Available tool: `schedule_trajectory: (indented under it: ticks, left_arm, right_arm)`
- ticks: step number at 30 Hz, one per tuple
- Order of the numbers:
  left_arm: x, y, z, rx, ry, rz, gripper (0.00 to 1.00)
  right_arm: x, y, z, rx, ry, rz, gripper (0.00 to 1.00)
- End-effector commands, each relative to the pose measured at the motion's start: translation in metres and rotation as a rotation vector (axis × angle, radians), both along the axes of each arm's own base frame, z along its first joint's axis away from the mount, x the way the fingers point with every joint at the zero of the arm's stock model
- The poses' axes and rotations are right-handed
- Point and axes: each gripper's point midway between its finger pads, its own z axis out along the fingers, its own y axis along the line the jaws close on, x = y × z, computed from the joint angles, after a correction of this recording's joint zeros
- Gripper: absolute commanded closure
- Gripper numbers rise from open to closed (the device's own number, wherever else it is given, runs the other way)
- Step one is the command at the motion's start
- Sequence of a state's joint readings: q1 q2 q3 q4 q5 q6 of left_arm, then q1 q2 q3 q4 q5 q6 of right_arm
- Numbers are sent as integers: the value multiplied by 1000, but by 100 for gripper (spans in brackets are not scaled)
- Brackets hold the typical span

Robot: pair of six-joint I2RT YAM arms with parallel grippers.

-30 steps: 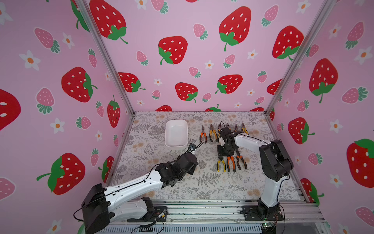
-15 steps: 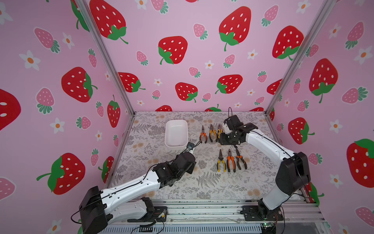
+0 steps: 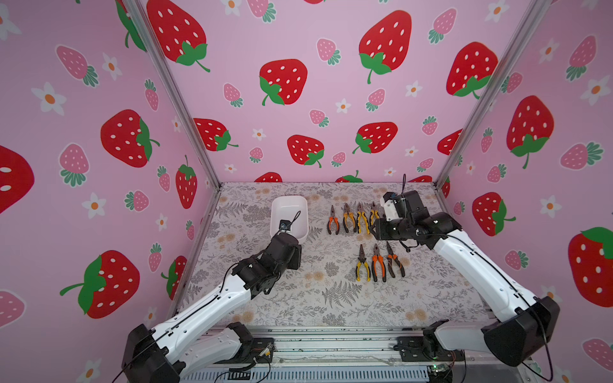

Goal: Take the pliers out of the storage box
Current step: Pick up the storage box at the center of the board.

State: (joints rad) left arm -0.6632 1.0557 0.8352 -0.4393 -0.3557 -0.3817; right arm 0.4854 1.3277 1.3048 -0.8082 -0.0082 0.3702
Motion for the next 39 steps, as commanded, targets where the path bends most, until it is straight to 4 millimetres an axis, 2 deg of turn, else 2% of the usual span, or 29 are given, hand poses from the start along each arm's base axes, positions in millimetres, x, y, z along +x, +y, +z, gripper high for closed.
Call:
schedule_trajectory:
  ticks: [1,3,7,10,16,21,27,31,35,39]
  left_arm:
    - [16,25,3,-70,80,90,34]
    - [37,50,4,-113,112,171,34]
    - [74,84,-4,-117,181,276,38]
    - [99,88,-14,-136,220,278,38]
    - [141,82,-39,-109,340,232,43]
    - [172,98,-60,15,387,263,45]
    - [196,104,-75,92,408,257,46]
    - [206,103,-89,102,432,250,48]
    - [211,100,-105,91,464,246,54]
    - [211,98,-118,81,490,245,67]
  right_arm:
    - [-17,-2,-6,19,28,8,58]
    - [-22,-2,-13,34,43,7,59]
    - [-31,-2,-26,57,75,2,59]
    - [-37,-4,-36,49,96,1,59]
    - [-37,-4,-47,40,96,16,59]
    - [-37,-4,-54,31,107,28,59]
    - [-36,-3,-64,23,127,39,59]
    - [-36,-4,-69,19,139,41,59]
    - [-34,-4,-70,17,146,42,59]
    - [-31,-2,-72,20,155,45,59]
